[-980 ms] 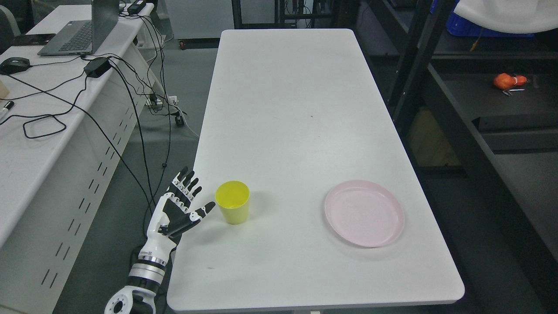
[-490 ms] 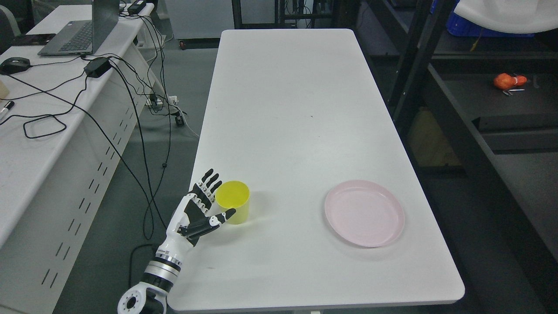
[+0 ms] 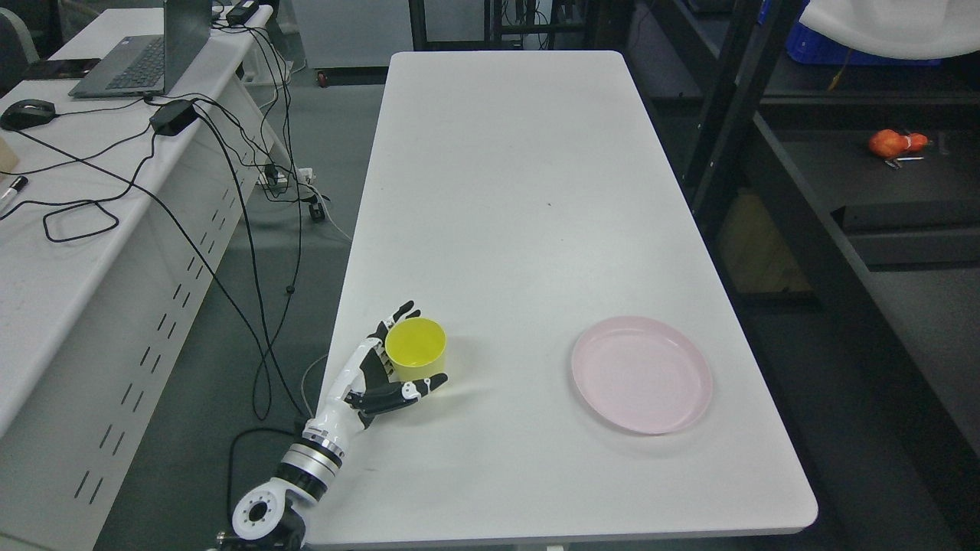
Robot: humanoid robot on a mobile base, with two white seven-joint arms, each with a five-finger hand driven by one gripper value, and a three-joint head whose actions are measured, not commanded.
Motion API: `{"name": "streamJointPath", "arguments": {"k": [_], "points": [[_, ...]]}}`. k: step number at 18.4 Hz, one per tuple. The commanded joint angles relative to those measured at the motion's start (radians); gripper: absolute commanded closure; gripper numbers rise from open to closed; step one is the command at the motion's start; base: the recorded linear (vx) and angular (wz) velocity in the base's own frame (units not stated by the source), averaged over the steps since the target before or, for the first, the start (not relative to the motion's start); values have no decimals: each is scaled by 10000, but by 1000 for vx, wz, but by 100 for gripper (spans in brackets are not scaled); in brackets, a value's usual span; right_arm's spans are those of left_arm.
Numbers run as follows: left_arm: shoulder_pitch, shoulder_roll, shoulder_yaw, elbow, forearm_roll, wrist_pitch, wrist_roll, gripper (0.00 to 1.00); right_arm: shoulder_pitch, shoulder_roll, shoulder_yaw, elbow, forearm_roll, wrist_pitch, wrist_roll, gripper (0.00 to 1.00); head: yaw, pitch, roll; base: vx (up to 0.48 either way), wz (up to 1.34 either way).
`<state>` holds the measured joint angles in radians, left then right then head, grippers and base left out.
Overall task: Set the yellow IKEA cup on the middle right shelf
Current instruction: 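Reach the left hand around the yellow cup and close fingers, then lift the yellow cup off the table with the left hand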
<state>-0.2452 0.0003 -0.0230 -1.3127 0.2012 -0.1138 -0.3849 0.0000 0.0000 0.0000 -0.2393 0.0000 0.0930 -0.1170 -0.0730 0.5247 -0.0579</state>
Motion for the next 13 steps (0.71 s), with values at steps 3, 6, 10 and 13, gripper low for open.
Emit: {"name": "streamJointPath", "arguments": {"k": [3, 6, 10, 13], "points": [[-172, 172, -400, 947, -678, -88, -16, 31, 138, -175, 169, 0, -245, 6, 4, 1, 0, 0, 0, 0, 0], [73, 172, 380, 932, -99, -1142, -16, 81, 138, -175, 169, 0, -245, 6, 4, 1, 0, 0, 0, 0, 0], [365, 172, 643, 307, 1162, -1868, -1, 100, 138, -175, 169, 0, -245, 6, 4, 1, 0, 0, 0, 1, -23], [1328, 172, 889, -1959, 2249, -1853, -1, 100, 138, -175, 169, 0, -245, 6, 4, 1, 0, 0, 0, 0, 7]]}}
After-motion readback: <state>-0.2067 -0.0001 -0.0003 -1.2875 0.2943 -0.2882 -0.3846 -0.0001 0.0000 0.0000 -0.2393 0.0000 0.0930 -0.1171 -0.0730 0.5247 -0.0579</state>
